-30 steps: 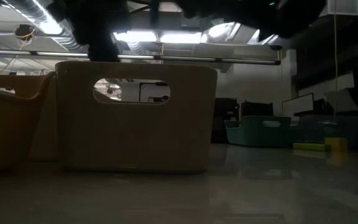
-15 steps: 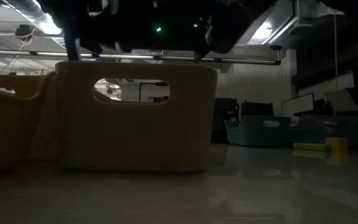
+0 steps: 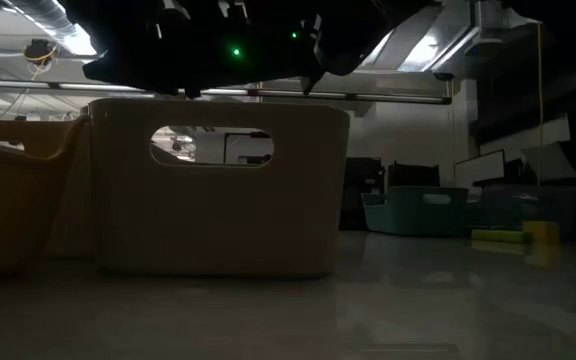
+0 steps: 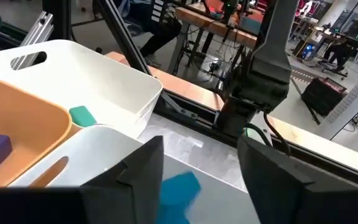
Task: Sort blocks
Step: Put the light blue block into the bottom white bin
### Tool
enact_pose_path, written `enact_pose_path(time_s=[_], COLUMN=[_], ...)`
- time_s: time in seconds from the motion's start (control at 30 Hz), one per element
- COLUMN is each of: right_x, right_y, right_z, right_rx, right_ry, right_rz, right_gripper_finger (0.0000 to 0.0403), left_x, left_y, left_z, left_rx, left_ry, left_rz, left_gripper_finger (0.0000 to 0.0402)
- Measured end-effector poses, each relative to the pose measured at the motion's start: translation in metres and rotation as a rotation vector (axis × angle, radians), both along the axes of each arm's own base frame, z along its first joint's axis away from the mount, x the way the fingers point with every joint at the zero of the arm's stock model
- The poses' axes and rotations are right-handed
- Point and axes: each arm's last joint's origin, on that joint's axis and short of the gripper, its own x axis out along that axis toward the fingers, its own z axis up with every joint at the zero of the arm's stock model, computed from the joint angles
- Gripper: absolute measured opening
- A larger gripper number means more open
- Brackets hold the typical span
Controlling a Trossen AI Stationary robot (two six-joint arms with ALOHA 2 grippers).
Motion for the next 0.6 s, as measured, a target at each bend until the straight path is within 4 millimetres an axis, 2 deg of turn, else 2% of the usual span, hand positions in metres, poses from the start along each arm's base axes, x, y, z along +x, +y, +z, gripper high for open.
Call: enact_pose_path(time_s=[0.17, 0.33, 0.6], right_x=[-0.004, -0.026, -0.073], right_y=[-0.003, -0.017, -0.054], right_z=[-0.002, 0.022, 0.049], right_rx=[-0.028, -0.094, -0.063], right_ry=[0.101, 0.303, 0.658], right_rz=[-0.090, -0.232, -0.204], right_gripper_finger=[0.0239, 0.0242, 0.0239], left_x=[0.002, 0.009, 0.033], left_y=[0.000, 0.004, 0.022], left_z=[-0.001, -0.010, -0.053], left_rx=[-0.040, -0.068, -0.119], left_ry=[-0.008, 0.027, 0.327], left_rz=[0.049, 0.166, 0.285], left_gripper_finger=[0.0178, 0.0178, 0.0178])
